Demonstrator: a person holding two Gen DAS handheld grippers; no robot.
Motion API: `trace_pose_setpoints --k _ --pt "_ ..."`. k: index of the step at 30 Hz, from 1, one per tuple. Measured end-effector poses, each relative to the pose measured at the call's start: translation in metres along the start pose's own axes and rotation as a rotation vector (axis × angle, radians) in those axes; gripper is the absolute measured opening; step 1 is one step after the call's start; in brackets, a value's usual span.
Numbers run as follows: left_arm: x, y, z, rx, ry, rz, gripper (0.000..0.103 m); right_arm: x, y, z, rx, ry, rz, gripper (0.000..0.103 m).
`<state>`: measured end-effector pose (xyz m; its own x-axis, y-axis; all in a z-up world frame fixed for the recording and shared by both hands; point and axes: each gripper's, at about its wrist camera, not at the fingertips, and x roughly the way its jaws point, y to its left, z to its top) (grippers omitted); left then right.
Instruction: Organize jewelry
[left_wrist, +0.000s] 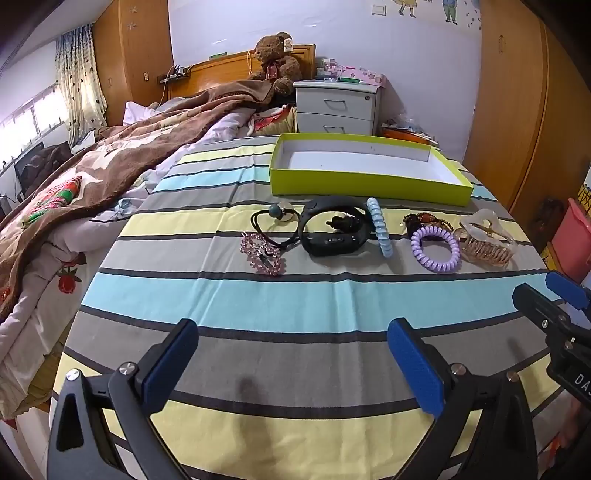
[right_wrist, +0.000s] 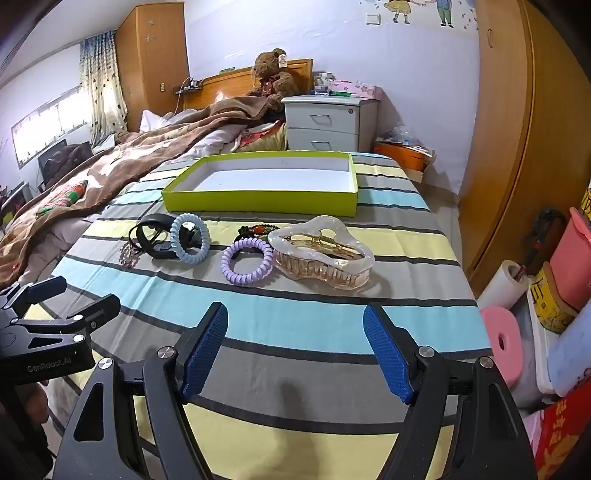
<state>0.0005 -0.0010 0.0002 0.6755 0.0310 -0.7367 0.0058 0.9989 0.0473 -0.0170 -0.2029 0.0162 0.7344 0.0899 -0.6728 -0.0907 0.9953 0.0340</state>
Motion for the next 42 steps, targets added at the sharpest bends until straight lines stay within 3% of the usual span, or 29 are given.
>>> trace_pose_setpoints --k 10,23,37,42 --pt "0.002 -0.007 0.006 -0.006 -0.013 -0.008 0.103 -0.006 0.001 0.002 0.003 -0.027 -0.007 0.076" --pt "-0.019 -0.003 0.008 -0.002 -0.108 -0.048 0.103 -0.014 0.005 0.004 -0.01 -0.093 -0.039 0.076" --pt "-0.023 0.002 0.008 -0.032 -0.126 -0.033 0.103 -0.015 0.006 0.008 0.0 -0.105 -0.028 0.076" --pt "-0.021 0.002 0.008 -0.041 -0.109 -0.066 0.103 -0.016 0.005 0.005 0.001 -0.104 -0.03 0.076"
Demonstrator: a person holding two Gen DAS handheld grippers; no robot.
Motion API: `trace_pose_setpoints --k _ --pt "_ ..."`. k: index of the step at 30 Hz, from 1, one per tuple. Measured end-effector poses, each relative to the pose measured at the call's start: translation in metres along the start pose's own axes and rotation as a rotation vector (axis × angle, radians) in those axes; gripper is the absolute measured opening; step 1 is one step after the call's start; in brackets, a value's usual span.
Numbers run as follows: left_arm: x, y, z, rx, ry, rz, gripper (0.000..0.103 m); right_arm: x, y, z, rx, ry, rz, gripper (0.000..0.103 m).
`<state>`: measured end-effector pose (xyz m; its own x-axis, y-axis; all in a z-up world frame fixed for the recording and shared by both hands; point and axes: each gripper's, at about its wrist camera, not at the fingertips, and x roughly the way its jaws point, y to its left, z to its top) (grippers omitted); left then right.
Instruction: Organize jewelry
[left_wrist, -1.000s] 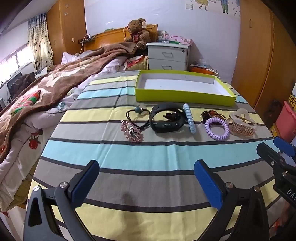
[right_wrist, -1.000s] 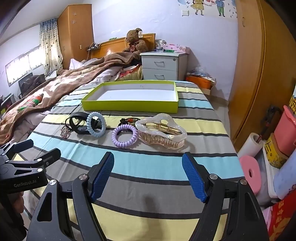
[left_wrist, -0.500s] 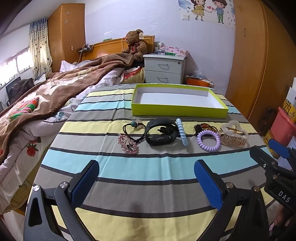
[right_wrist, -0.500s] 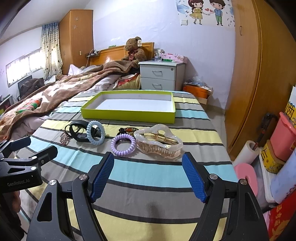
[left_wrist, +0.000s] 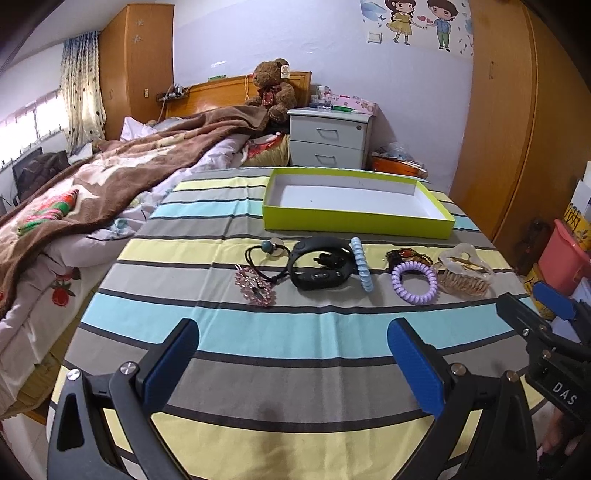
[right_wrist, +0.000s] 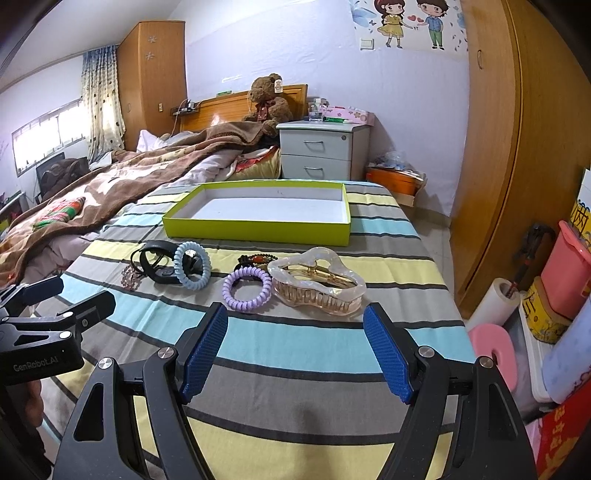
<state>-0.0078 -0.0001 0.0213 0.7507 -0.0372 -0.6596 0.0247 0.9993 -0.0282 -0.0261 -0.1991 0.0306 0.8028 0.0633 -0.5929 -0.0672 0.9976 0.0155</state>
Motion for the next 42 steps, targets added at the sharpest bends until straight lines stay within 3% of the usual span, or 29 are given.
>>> trace_pose_setpoints --k 42 --pt "0.0004 0.0064 -0.0032 -0.009 0.007 0.014 0.103 -0.0011 0.0001 0.0008 0.001 -0.001 -0.001 0.076"
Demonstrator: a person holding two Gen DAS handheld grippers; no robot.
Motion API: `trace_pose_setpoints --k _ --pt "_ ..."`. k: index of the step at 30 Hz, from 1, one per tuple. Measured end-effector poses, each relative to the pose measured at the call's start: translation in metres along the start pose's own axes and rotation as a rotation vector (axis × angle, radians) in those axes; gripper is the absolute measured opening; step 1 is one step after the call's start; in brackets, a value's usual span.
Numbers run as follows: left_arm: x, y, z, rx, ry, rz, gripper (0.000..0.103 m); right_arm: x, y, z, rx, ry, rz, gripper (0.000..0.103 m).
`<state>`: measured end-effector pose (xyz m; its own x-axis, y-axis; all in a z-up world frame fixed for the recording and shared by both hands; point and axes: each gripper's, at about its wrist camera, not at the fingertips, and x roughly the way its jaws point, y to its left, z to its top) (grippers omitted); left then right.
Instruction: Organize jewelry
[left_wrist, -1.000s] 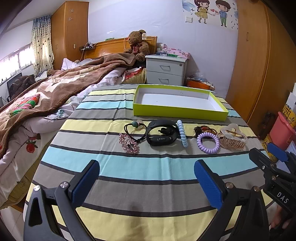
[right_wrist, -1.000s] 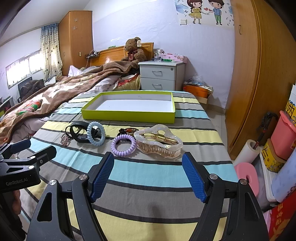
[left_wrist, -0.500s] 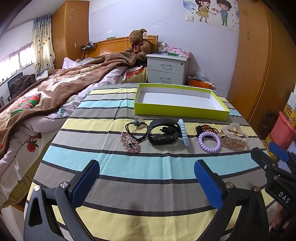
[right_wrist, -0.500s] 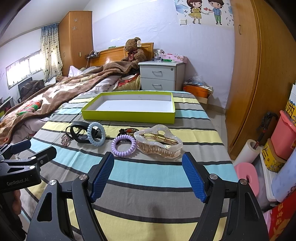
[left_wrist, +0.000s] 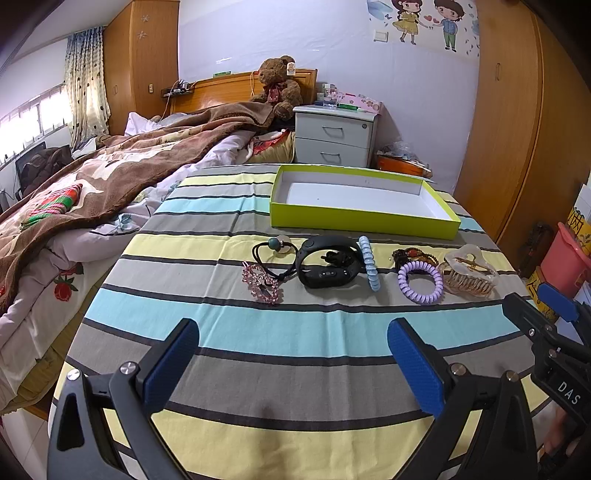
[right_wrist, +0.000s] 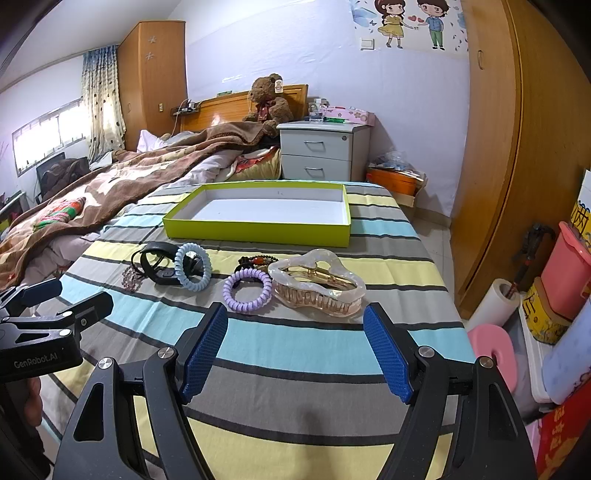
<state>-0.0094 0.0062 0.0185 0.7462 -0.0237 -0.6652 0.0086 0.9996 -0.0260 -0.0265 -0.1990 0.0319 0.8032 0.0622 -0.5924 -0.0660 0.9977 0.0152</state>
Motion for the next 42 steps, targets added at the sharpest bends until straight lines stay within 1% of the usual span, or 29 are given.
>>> trace_pose_setpoints --k 9,14,18,22,24,25,26,27,30,32,34,35,36,38,42 --pt "0.004 0.001 0.001 -0.005 0.015 -0.006 0.103 0.003 0.0 0.001 -0.004 0.009 0.004 0.076" --pt "0.007 0.005 0.006 -0.028 0.02 -0.048 0.103 0.004 -0.003 0.005 -0.011 0.002 0.012 0.076" --pt "0.012 0.011 0.008 -0.039 0.062 -0.08 0.103 0.007 -0.011 0.011 -0.035 0.002 0.025 0.076" --pt "0.018 0.016 0.011 -0.043 0.094 -0.096 0.103 0.015 -0.016 0.022 -0.083 0.003 0.078 0.076" --pt "0.019 0.017 0.014 -0.033 0.099 -0.102 0.103 0.022 -0.019 0.028 -0.106 0.022 0.112 0.076" --pt "0.019 0.017 0.015 -0.029 0.099 -0.108 0.103 0.025 -0.019 0.032 -0.119 0.029 0.136 0.076" --pt "0.02 0.018 0.017 -0.028 0.1 -0.118 0.103 0.029 -0.019 0.035 -0.142 0.039 0.189 0.076" --pt "0.021 0.02 0.018 -0.028 0.105 -0.12 0.103 0.032 -0.019 0.036 -0.158 0.049 0.218 0.076" --pt "0.024 0.025 0.022 -0.028 0.106 -0.117 0.103 0.049 -0.016 0.04 -0.228 0.101 0.252 0.076" --pt "0.027 0.031 0.026 -0.047 0.109 -0.133 0.103 0.059 -0.016 0.039 -0.255 0.128 0.257 0.076" --pt "0.03 0.039 0.029 -0.085 0.112 -0.16 0.103 0.067 -0.015 0.039 -0.281 0.152 0.28 0.072" --pt "0.031 0.041 0.031 -0.089 0.112 -0.159 0.103 0.071 -0.015 0.039 -0.291 0.165 0.283 0.068" --pt "0.032 0.042 0.033 -0.082 0.11 -0.146 0.103 0.075 -0.014 0.038 -0.303 0.177 0.292 0.062" --pt "0.035 0.043 0.036 -0.063 0.114 -0.125 0.103 0.08 -0.017 0.039 -0.297 0.201 0.325 0.054" --pt "0.041 0.046 0.039 -0.05 0.131 -0.108 0.103 0.087 -0.019 0.04 -0.315 0.232 0.337 0.053"
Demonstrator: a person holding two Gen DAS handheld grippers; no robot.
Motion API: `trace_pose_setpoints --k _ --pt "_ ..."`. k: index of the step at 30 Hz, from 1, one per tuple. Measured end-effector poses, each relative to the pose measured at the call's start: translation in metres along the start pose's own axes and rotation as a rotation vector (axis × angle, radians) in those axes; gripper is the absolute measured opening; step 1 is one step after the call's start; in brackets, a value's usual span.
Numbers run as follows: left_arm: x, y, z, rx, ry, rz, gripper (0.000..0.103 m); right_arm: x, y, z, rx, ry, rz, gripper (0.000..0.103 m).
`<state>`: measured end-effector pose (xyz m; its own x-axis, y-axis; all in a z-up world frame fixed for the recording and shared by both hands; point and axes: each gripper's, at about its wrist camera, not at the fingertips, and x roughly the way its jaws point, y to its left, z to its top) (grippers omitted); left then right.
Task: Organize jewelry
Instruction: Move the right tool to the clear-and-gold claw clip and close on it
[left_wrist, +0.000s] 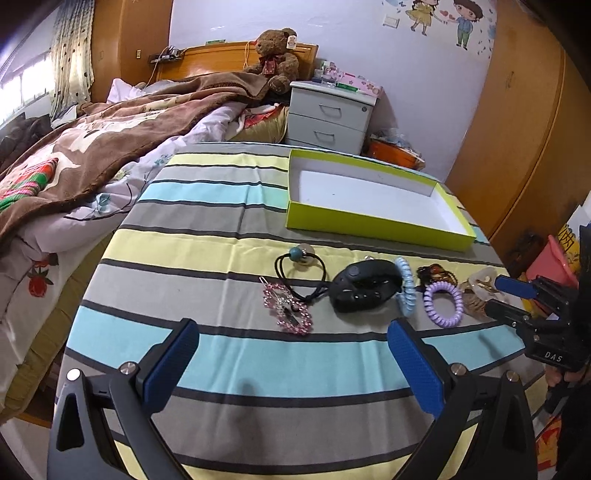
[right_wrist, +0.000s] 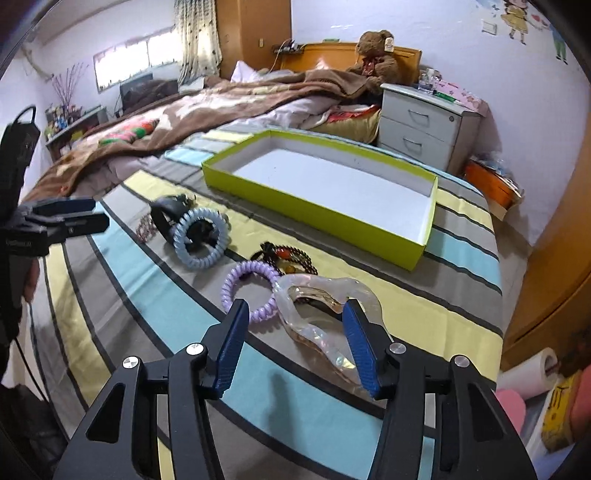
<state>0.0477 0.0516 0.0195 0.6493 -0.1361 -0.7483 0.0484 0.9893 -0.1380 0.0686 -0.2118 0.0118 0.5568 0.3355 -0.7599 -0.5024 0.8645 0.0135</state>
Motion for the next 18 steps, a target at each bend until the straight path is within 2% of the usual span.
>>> trace_pose_setpoints --k 5,12,15,18 --pt "0.007 0.002 0.004 -0.002 0.023 -0.027 0.103 0.012 -0.001 -0.002 -0.041 0.063 0.013 0.05" --pt "0.017 -0.006 0.009 0.03 0.048 -0.038 0.103 0.017 -0.004 -0.003 -0.052 0.094 -0.013 0.027" --pt "0.019 -0.007 0.012 0.026 0.043 -0.035 0.103 0.018 0.0 -0.004 -0.071 0.114 -0.042 0.023" --pt "0.022 -0.009 0.015 0.038 0.044 -0.034 0.103 0.016 0.002 -0.005 -0.068 0.109 -0.028 0.015"
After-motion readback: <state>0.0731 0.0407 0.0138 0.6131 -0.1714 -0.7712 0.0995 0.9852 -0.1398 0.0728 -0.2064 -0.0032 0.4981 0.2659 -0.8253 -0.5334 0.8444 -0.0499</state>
